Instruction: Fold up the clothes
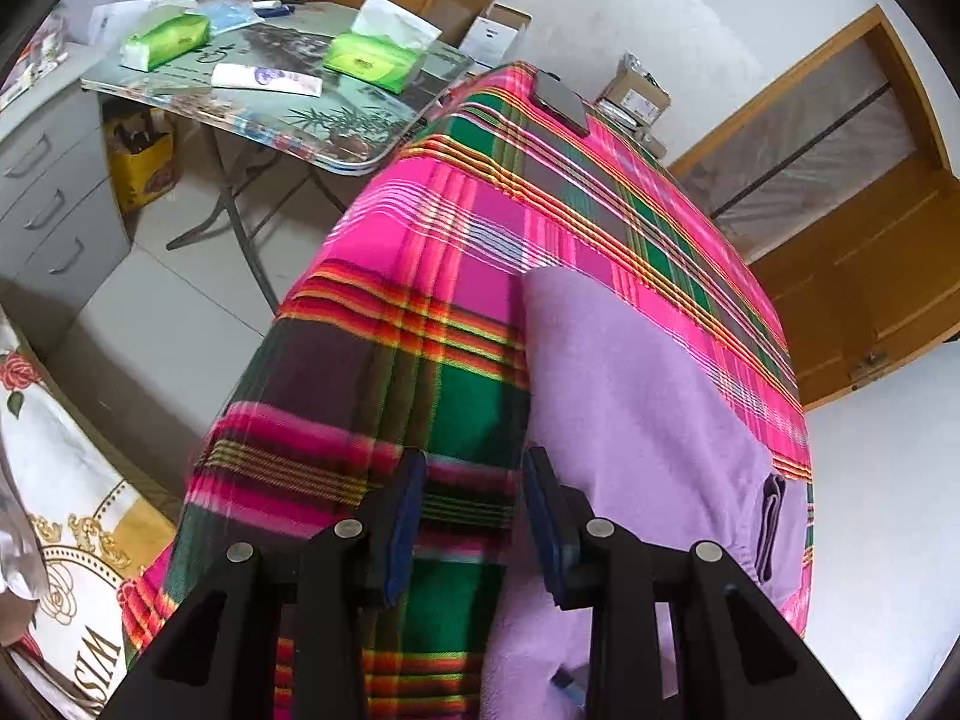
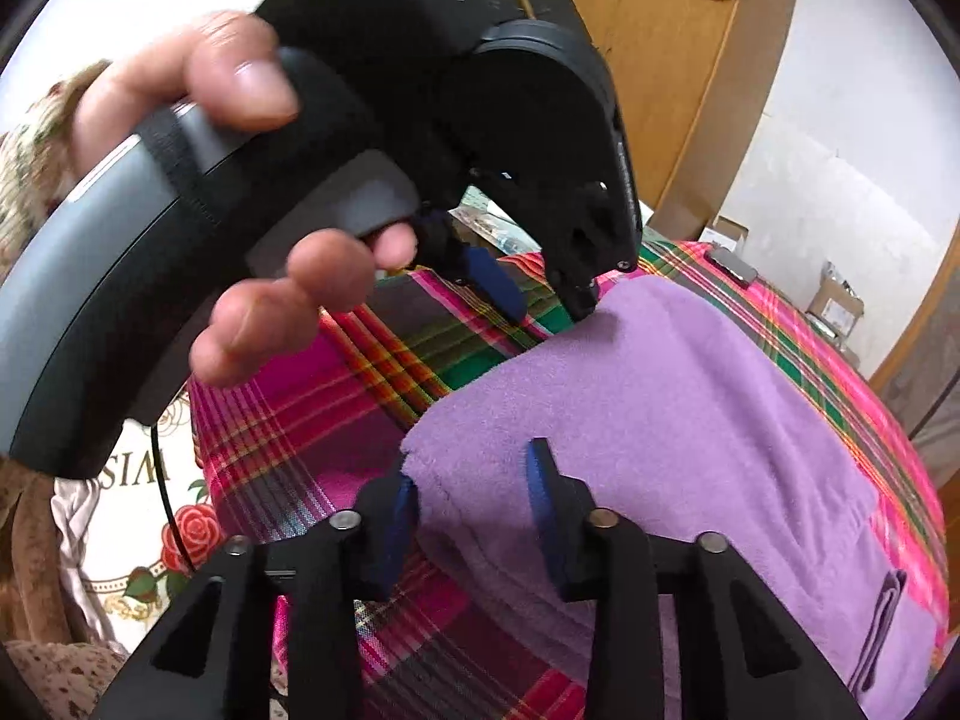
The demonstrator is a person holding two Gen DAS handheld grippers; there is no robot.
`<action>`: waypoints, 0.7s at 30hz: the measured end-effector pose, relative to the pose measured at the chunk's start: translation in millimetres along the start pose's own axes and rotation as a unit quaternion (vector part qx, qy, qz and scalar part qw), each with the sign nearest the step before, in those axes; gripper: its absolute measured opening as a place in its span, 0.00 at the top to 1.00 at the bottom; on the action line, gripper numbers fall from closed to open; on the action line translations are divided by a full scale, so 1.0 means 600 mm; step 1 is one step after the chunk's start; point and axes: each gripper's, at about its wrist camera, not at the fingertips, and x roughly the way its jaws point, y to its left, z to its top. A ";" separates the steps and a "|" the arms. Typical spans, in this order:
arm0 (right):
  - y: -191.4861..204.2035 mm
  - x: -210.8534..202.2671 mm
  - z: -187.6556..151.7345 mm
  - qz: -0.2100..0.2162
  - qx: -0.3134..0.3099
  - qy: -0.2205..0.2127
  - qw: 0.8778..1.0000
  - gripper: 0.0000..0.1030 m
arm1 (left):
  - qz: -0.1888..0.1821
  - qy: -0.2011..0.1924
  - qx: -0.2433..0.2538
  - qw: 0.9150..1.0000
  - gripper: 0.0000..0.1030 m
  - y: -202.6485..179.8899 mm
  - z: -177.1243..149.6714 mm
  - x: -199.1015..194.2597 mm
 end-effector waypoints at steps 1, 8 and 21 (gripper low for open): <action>-0.002 -0.001 -0.001 0.001 0.002 0.000 1.000 0.70 | -0.006 0.003 -0.001 1.000 0.67 0.000 0.002 0.002; -0.013 -0.012 -0.011 0.004 0.013 -0.004 1.000 0.78 | -0.064 0.007 -0.020 0.998 0.67 0.016 0.010 0.003; 0.006 -0.027 -0.016 0.012 0.020 -0.009 1.000 0.78 | -0.117 0.015 -0.051 0.992 0.53 0.019 0.033 0.022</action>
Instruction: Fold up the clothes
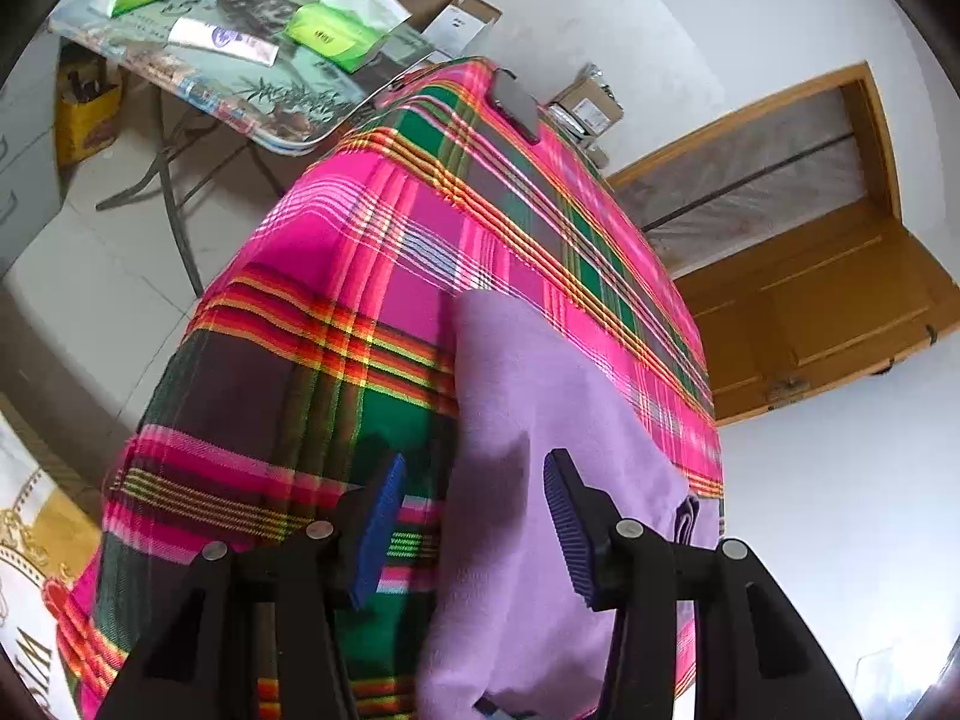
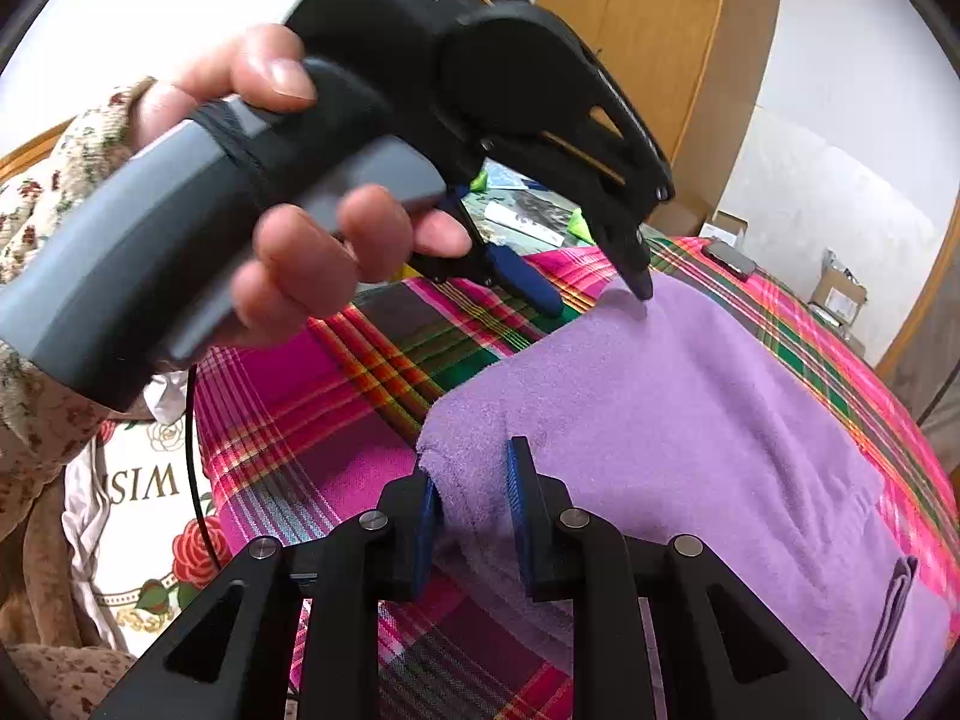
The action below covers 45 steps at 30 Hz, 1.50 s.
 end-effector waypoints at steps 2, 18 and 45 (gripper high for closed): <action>-0.002 0.001 0.004 0.002 0.002 0.000 1.000 0.78 | 0.001 -0.001 -0.007 1.000 0.53 -0.001 0.005 0.006; -0.002 -0.035 0.005 0.001 0.011 -0.019 1.000 0.84 | 0.028 0.042 0.033 0.998 0.82 -0.045 0.038 0.053; -0.110 -0.166 0.045 -0.008 0.098 -0.136 0.986 0.85 | 0.000 -0.014 0.114 0.993 0.84 -0.231 0.015 -0.031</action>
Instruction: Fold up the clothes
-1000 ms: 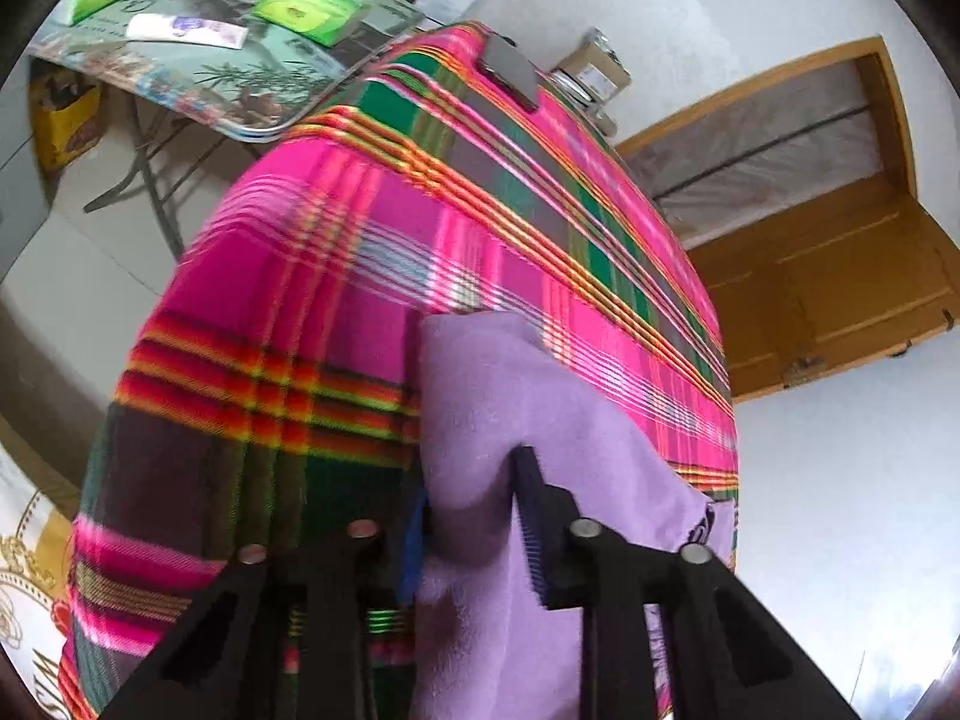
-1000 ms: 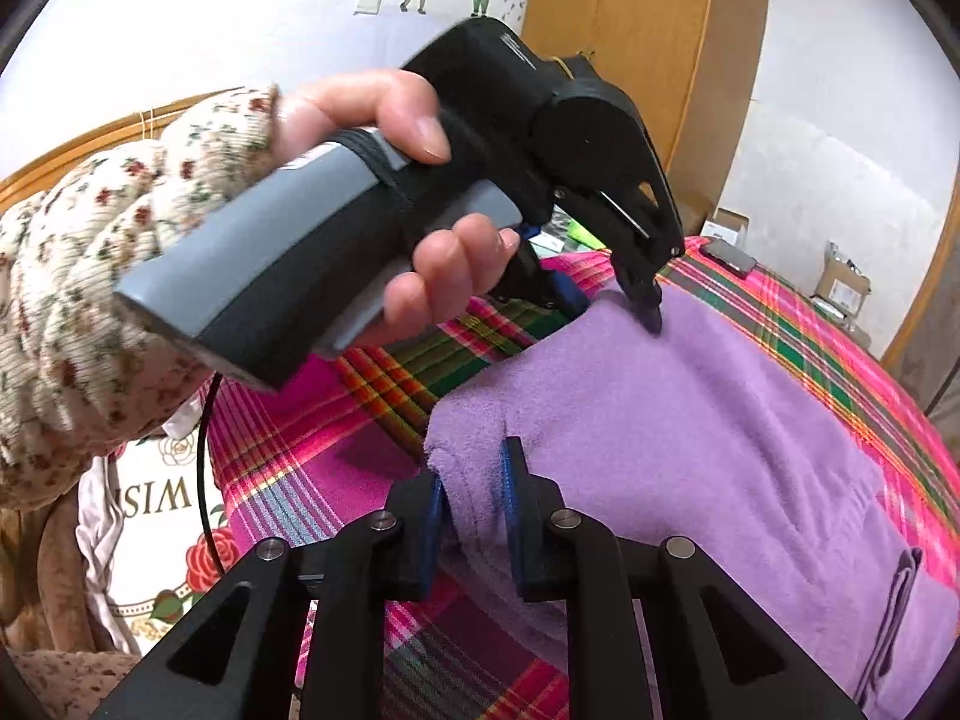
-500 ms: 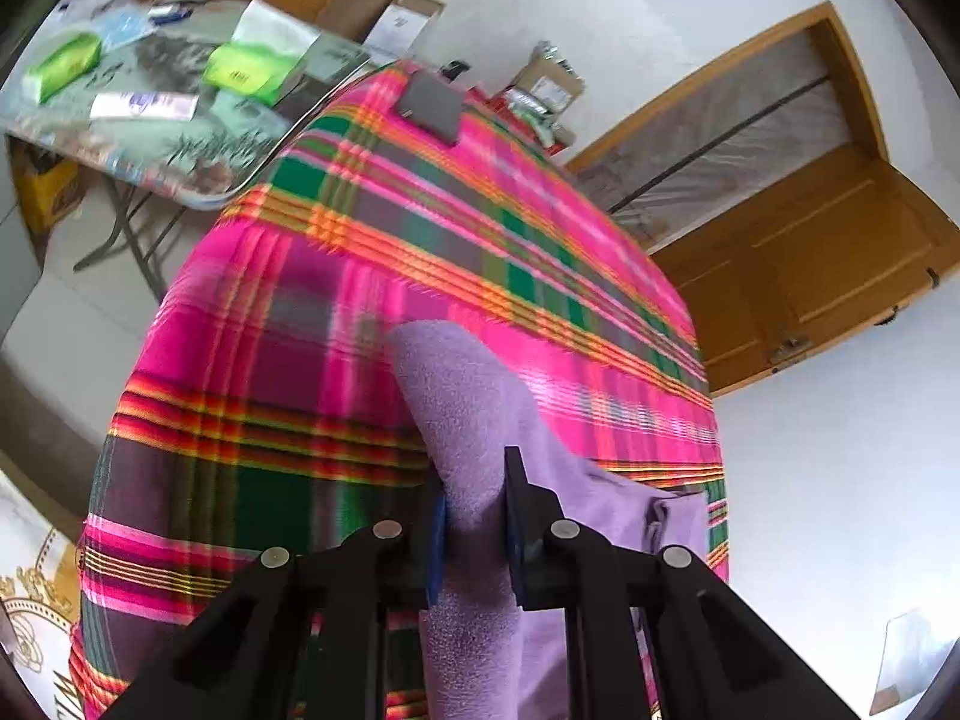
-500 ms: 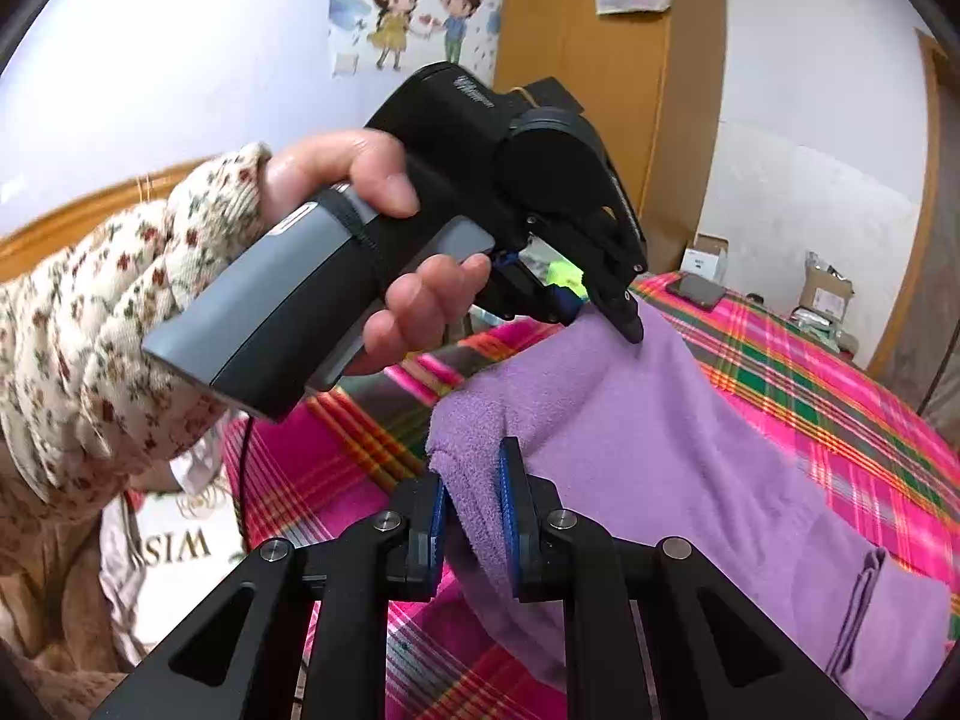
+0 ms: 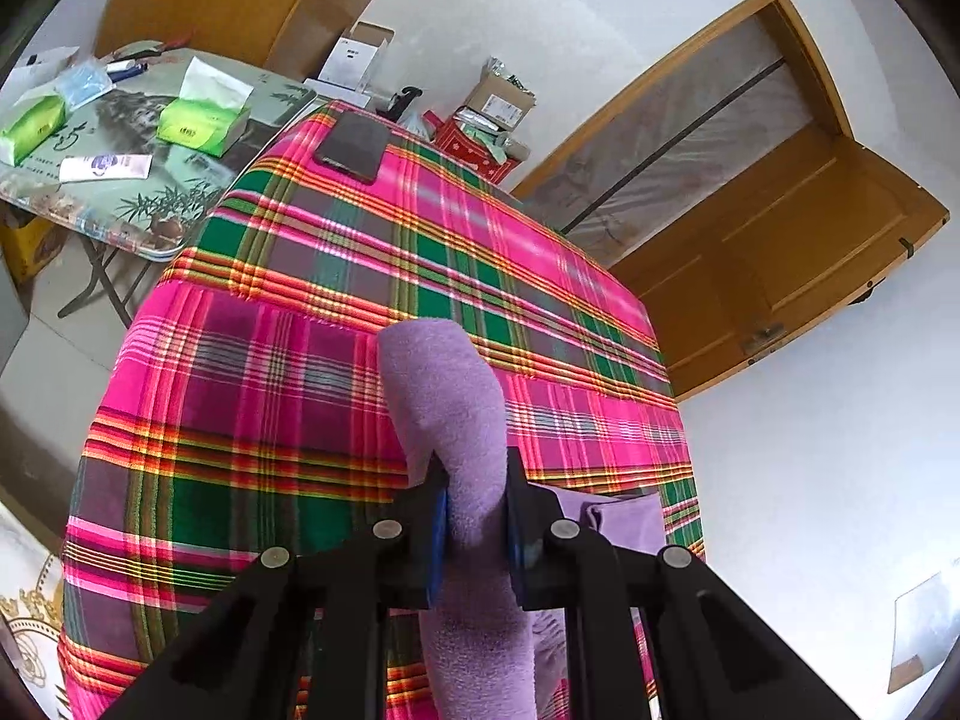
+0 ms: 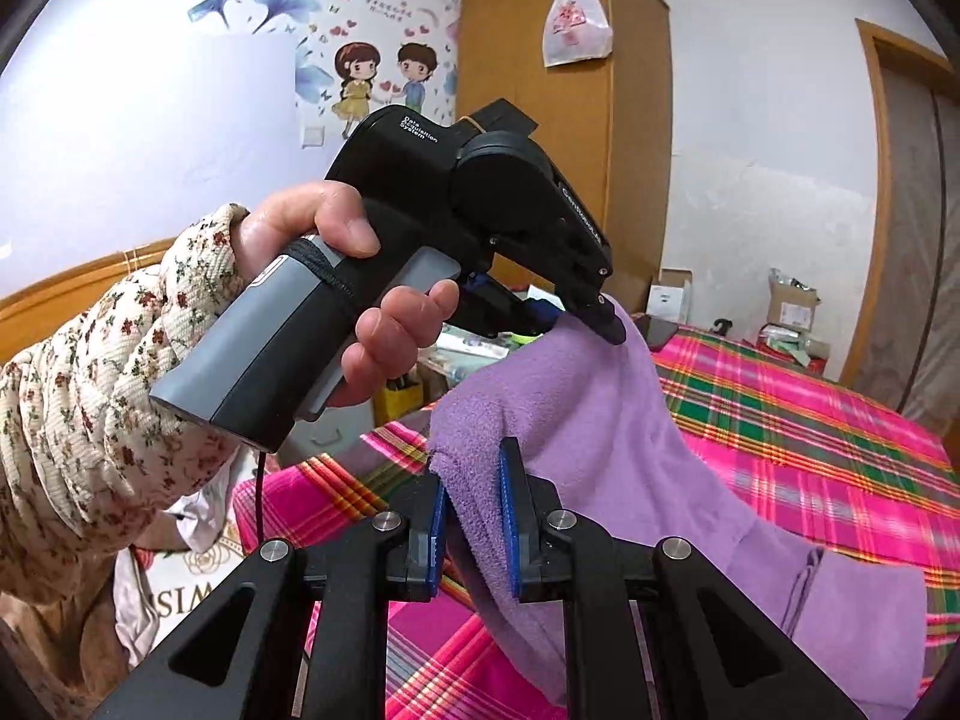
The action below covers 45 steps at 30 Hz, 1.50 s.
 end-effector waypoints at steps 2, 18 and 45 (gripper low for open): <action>0.005 -0.015 -0.001 -0.001 0.002 -0.005 1.000 0.85 | -0.001 -0.002 0.005 1.000 0.84 -0.010 0.002 -0.002; -0.041 -0.077 0.026 0.000 0.047 -0.042 0.998 0.85 | -0.017 -0.011 0.039 0.999 0.84 -0.093 0.016 0.001; -0.167 -0.220 -0.003 -0.100 0.123 -0.083 0.984 0.85 | -0.034 0.039 0.112 0.992 0.84 -0.283 0.015 0.103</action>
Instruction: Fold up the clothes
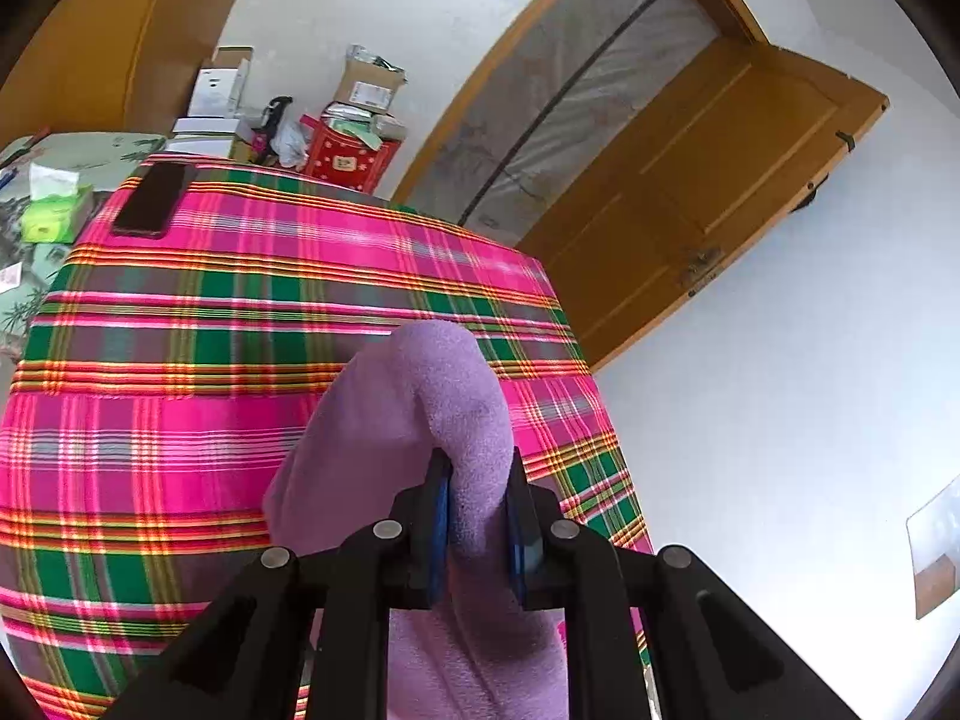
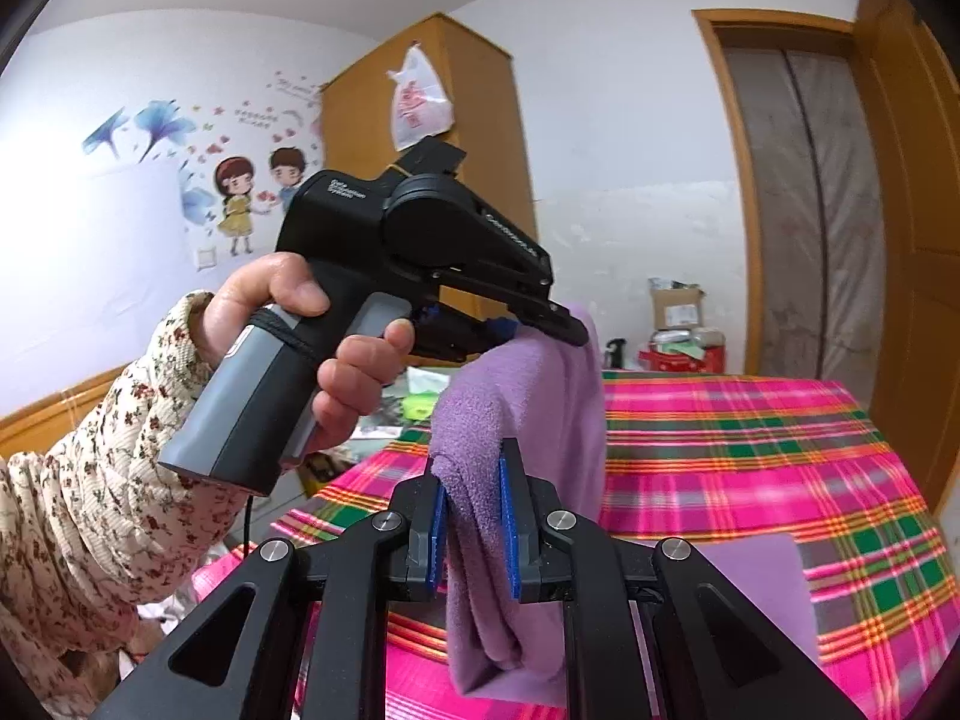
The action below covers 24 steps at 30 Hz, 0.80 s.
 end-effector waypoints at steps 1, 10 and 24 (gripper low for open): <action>-0.007 -0.004 0.000 -0.005 0.002 0.000 1.000 0.85 | -0.001 0.004 0.003 1.000 0.84 -0.006 0.002 0.006; -0.060 -0.031 0.002 -0.050 0.019 0.003 0.999 0.85 | -0.011 0.040 0.019 0.999 0.84 -0.055 0.015 0.072; -0.151 -0.051 -0.022 -0.108 0.081 0.027 0.990 0.85 | -0.007 0.092 0.048 0.995 0.84 -0.103 0.014 0.183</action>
